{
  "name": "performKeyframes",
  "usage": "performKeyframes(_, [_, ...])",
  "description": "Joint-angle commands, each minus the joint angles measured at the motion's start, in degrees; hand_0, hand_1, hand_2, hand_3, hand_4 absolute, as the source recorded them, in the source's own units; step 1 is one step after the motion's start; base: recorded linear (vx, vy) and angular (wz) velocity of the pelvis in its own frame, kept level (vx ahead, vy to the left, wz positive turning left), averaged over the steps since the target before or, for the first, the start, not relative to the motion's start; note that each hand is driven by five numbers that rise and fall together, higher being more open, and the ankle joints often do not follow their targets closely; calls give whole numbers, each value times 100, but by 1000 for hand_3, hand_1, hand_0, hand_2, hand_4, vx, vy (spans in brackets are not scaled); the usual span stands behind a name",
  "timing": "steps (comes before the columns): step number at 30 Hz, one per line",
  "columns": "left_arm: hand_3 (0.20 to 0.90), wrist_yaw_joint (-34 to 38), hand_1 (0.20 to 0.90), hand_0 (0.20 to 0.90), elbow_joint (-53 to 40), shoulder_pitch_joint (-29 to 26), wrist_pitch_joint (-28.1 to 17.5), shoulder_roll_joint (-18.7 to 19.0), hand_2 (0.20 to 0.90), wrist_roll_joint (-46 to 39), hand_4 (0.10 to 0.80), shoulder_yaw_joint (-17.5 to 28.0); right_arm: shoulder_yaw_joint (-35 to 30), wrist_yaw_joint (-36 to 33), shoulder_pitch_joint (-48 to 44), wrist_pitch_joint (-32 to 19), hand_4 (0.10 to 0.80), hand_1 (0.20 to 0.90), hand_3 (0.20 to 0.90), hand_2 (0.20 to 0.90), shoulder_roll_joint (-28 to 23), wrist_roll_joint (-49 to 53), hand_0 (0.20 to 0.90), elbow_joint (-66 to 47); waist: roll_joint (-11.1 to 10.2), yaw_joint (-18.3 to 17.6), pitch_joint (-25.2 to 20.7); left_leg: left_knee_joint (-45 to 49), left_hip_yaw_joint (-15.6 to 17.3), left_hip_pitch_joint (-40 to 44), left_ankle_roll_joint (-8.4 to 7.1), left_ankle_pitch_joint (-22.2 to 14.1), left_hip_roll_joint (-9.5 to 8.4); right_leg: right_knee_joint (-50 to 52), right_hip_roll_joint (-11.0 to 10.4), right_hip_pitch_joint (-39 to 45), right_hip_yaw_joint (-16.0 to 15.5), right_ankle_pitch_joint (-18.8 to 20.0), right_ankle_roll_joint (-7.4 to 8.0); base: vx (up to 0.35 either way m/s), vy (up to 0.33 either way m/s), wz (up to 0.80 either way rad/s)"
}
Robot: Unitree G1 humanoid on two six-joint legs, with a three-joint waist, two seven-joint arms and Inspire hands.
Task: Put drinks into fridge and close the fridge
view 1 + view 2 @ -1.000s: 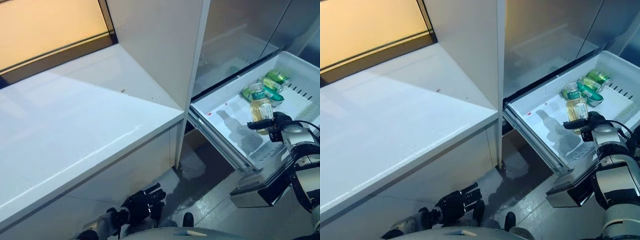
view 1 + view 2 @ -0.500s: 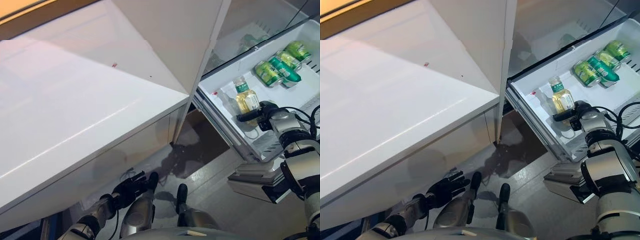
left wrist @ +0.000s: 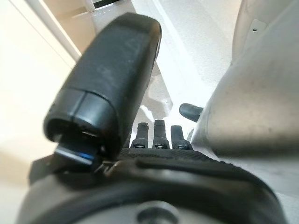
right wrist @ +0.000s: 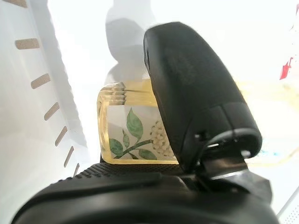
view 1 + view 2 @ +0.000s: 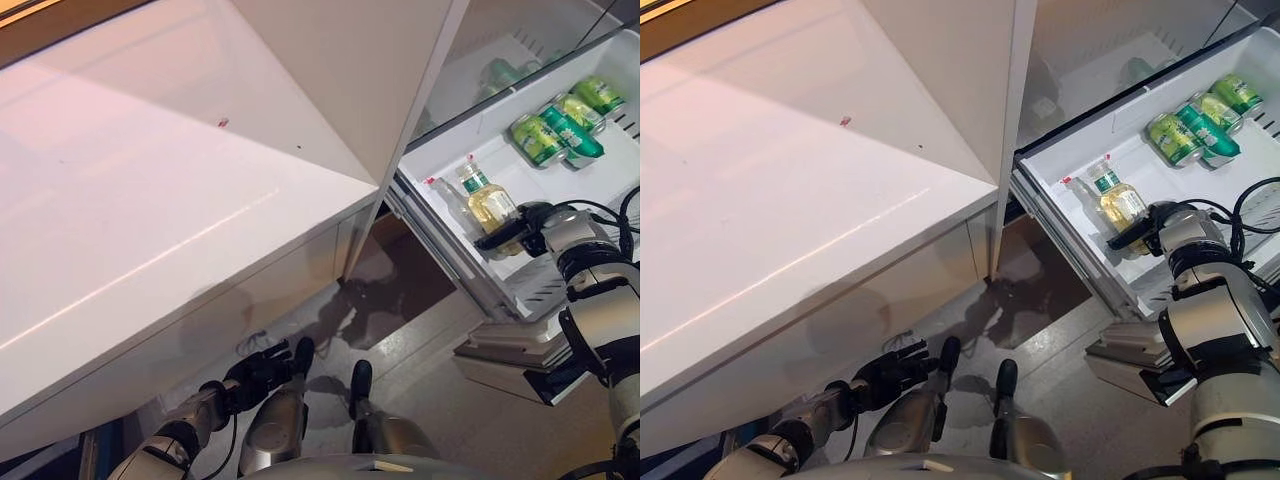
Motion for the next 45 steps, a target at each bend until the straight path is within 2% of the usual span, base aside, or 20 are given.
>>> performKeyframes(1, [900, -96, 900, 900, 21, -63, 17, 53, 900, 189, 800, -229, 321, -134, -563, -117, 800, 900, 900, 900, -151, 198, 900, -386, -184, -4, -225, 6, 417, 149, 189, -512, -165, 205, -166, -271, 305, 205, 232, 0, 0, 0])
performKeyframes(4, [900, -68, 900, 900, 8, -24, 41, 72, 900, 193, 800, -181, 200, -303, -487, -191, 800, 900, 900, 900, -189, 544, 900, -789, -205, -76, -266, 6, 473, 190, 186, -530, -157, 221, -150, -259, 355, 196, 230, 4, 18, -6])
performKeyframes(10, [900, 49, 900, 900, -44, 100, 73, 39, 900, 165, 800, -55, -416, -1077, -183, -303, 800, 900, 900, 900, -264, 2038, 900, -2133, -281, -295, -420, 6, 623, 305, 176, -609, -124, 229, -116, -203, 474, 167, 235, 5, 40, -13])
performKeyframes(16, [900, 157, 900, 900, 82, 421, 54, -82, 900, 289, 800, 146, -1614, -2018, 868, -1146, 800, 900, 900, 900, -602, 2813, 900, -4023, -356, -641, -765, 6, 861, 572, 213, -773, -101, 217, -77, -28, 667, 109, 252, 35, 57, -18])
performKeyframes(20, [900, 247, 900, 900, 418, 502, 19, -187, 900, 380, 800, 288, -2301, -2436, 1380, -1926, 800, 900, 900, 900, -572, 2867, 900, -4844, -373, -824, -1026, 6, 999, 730, 235, -872, -96, 171, -58, 85, 805, 85, 277, 54, 46, -24])
performKeyframes(22, [900, 327, 900, 900, 645, 530, -9, -265, 900, 459, 800, 362, -2670, -2886, 1671, -2303, 800, 900, 900, 900, -504, 2793, 900, -5197, -370, -925, -1192, 6, 1089, 825, 243, -929, -93, 155, -58, 147, 880, 67, 295, 61, 52, -29])
performKeyframes(27, [900, 402, 900, 900, 1000, 609, -16, -372, 900, 637, 800, 445, -3273, -3335, 2284, -2876, 800, 900, 900, 900, -381, 3027, 900, -5034, -344, -1045, -1512, 37, 1226, 1049, 260, -1039, -102, 169, -61, 319, 1026, 13, 316, 96, 43, -20])
performKeyframes(32, [900, 370, 900, 900, 1103, 771, -14, -410, 900, 666, 800, 464, -3708, -3240, 2837, -3222, 800, 900, 900, 900, 8, 3570, 900, -4545, -311, -1083, -1654, 123, 1270, 1279, 292, -1173, -118, 278, -63, 516, 1134, -84, 293, 113, 15, -24])
performKeyframes(36, [900, 285, 900, 900, 1090, 931, 13, -485, 900, 705, 800, 472, -3917, -3231, 3189, -3397, 800, 900, 900, 900, 284, 3422, 900, -4294, -283, -1083, -1651, 354, 1249, 1389, 339, -1330, -148, 453, -107, 639, 1166, -179, 268, 134, -2, -11])
performKeyframes(41, [900, 282, 900, 900, 972, 1185, -6, -556, 900, 797, 800, 411, -4228, -3194, 3803, -3659, 800, 900, 900, 900, 505, 3554, 900, -4223, -299, -1023, -1357, 1367, 1066, 1176, 451, -1731, -264, 1268, -243, 534, 1076, -531, 175, 123, -19, -4])
performKeyframes(44, [900, 390, 900, 900, 899, 1130, -50, -560, 900, 725, 800, 353, -4240, -3290, 3859, -3804, 800, 900, 900, 900, 621, 3765, 900, -4234, -334, -993, -1142, 1862, 959, 866, 522, -1922, -339, 1600, -279, 316, 1037, -668, 124, -65, -21, 12])
performKeyframes(45, [900, 487, 900, 900, 823, 937, -99, -542, 900, 529, 800, 280, -4169, -3453, 3723, -3962, 800, 900, 900, 900, 713, 4057, 900, -4231, -351, -950, -903, 2177, 912, 480, 572, -2001, -391, 1831, -292, 4, 1005, -723, 74, -281, -21, 16])
